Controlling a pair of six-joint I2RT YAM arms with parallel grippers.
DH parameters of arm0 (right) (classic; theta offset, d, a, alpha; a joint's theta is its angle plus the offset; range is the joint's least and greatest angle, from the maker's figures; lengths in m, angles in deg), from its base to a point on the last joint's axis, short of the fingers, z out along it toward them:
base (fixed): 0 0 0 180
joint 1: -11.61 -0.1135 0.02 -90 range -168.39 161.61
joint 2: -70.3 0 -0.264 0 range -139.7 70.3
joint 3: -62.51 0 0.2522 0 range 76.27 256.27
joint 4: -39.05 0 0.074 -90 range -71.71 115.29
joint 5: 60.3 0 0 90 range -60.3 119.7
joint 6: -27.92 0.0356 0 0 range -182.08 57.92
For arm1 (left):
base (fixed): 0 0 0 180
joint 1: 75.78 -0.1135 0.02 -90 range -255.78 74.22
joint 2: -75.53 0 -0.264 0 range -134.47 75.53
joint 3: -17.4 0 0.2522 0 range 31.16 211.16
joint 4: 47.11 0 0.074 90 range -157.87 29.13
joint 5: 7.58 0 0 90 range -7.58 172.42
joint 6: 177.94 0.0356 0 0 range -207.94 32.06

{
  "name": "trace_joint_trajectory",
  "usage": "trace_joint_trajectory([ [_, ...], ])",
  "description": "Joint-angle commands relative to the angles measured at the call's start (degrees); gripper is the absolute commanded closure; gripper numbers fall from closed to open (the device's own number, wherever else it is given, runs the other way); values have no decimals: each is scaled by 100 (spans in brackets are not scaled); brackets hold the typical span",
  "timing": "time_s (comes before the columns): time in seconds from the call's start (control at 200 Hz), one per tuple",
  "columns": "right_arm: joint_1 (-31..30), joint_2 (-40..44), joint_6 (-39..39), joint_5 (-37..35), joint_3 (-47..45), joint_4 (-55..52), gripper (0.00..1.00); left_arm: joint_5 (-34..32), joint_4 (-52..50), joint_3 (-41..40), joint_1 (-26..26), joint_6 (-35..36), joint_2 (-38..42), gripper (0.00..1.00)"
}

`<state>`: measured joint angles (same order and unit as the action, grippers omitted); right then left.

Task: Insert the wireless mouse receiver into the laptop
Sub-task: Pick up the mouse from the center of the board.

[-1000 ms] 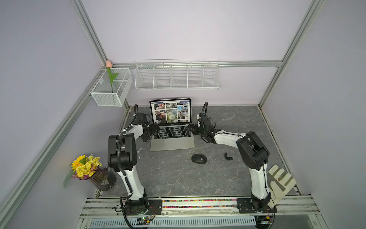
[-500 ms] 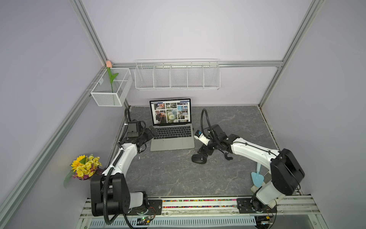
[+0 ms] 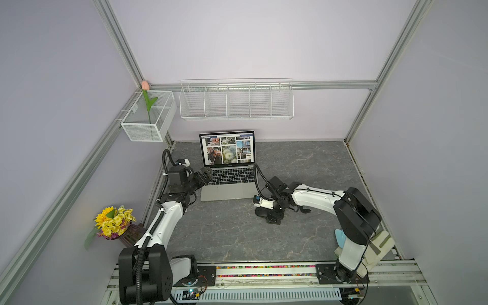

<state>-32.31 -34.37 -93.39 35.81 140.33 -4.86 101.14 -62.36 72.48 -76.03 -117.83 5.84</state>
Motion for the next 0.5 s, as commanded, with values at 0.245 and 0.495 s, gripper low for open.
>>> trace_joint_trajectory([
  [0.245, 335, 711, -191, 566, 470, -553, 56, 741, 3313, 206, 1374, 1939, 109, 3],
  [0.495, 1768, 1391, -1229, 1512, 2599, -3390, 62, 3231, 3946, 873, 2518, 7018, -109, 0],
])
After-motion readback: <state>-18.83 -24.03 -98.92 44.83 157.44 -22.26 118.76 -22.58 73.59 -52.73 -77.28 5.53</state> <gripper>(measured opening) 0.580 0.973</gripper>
